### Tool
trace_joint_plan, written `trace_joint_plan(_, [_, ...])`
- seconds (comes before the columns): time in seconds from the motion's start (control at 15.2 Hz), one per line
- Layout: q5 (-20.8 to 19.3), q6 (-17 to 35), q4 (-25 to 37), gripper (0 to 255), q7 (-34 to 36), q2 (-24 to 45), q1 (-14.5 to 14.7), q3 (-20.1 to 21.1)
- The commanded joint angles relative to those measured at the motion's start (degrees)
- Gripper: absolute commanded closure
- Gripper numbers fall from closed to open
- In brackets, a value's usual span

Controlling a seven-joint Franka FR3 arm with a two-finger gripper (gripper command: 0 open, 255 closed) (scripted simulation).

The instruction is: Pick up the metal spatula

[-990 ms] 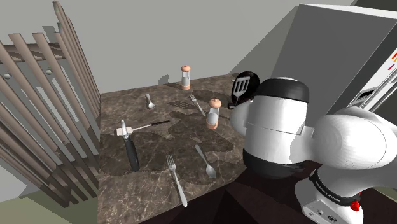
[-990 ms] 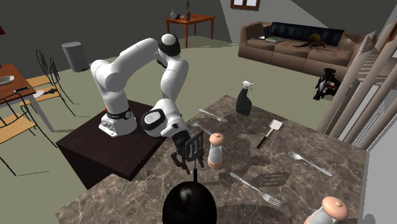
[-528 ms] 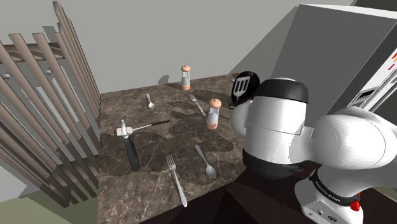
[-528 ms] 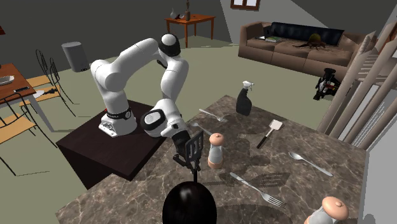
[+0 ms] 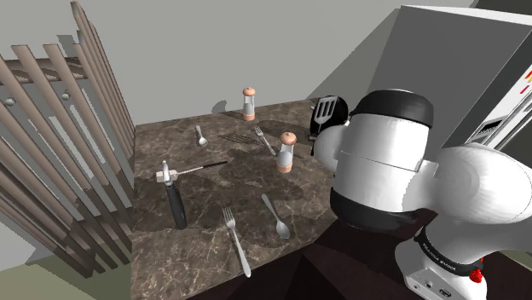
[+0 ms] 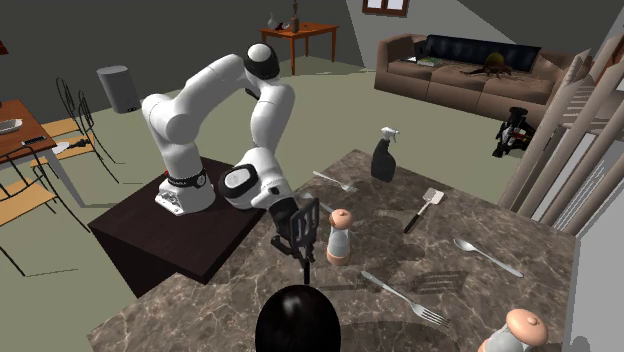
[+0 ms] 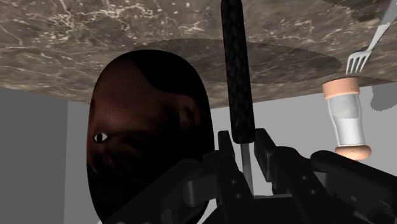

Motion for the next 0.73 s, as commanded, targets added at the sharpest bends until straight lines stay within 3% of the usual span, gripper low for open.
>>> trace_joint_plan(0.0, [-1.09,-0.68,-0.75,255,-0.79,1.66,0.90,-1.63])
trace_joint_plan(0.53, [-5.59,-3.54,-3.29,255,-4.31,8.14,4.67,-9.03])
trace_joint_plan(0.66, [-5.68,-3.60,-3.33,255,-4.38,8.26,4.75,-9.18])
